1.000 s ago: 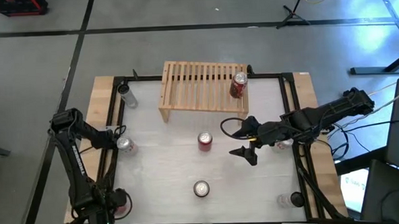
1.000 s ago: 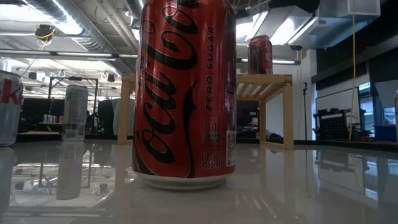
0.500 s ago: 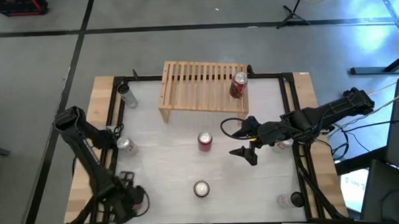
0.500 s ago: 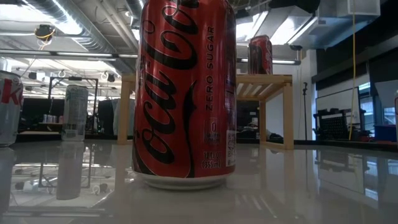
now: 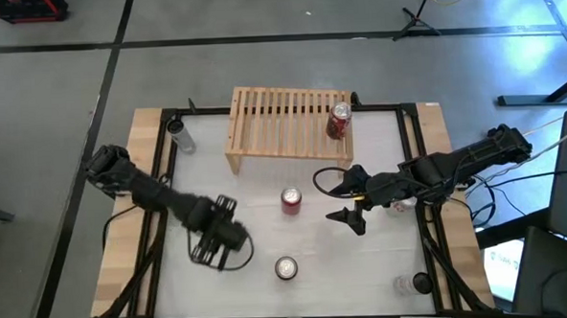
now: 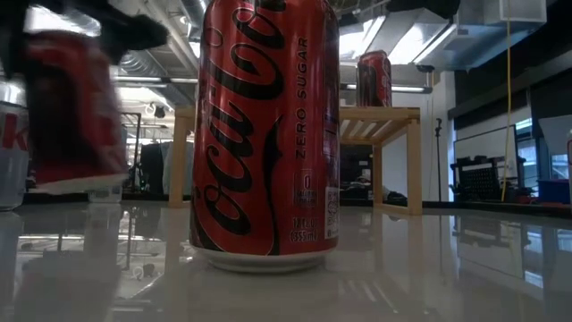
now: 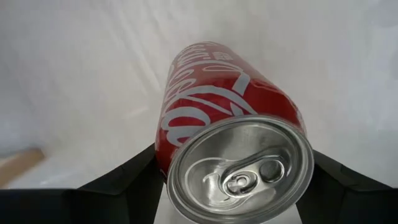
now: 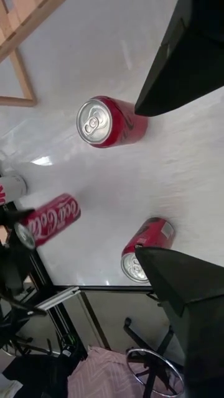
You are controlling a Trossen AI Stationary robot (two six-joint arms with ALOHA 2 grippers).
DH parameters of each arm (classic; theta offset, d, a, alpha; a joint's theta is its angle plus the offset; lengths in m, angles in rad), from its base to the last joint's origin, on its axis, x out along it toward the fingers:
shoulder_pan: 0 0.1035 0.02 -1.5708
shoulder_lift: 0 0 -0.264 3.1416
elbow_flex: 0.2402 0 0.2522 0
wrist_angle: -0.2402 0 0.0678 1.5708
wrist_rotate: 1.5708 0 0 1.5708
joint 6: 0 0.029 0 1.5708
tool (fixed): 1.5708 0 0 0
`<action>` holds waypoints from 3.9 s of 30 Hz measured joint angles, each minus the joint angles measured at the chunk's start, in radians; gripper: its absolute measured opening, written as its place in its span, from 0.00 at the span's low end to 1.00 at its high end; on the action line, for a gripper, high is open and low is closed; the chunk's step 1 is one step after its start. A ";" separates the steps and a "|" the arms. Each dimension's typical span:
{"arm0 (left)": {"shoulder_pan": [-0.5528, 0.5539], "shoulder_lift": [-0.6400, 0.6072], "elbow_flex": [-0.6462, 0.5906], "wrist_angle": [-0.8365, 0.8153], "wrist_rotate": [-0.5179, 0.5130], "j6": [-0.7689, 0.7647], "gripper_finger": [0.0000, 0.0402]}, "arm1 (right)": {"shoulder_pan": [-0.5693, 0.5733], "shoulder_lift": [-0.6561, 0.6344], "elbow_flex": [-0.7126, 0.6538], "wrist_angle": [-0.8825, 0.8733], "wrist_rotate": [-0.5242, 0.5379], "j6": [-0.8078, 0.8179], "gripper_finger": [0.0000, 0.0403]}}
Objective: Place canned beverage on shelf
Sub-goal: Put the red and white soda can on the shelf aligned with the other red and white soda can
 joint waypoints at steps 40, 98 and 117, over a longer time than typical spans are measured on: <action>-0.034 0.028 0.199 0.004 -0.056 -0.263 0.90 | -0.001 0.000 0.000 0.001 0.001 0.000 0.88; -0.332 0.025 -0.399 0.591 -0.651 -1.479 0.88 | -0.097 0.842 0.413 0.342 0.003 -0.373 0.37; -0.309 0.009 -0.400 0.501 -0.633 -1.475 0.88 | -0.042 0.836 0.413 0.282 -0.127 -0.355 0.37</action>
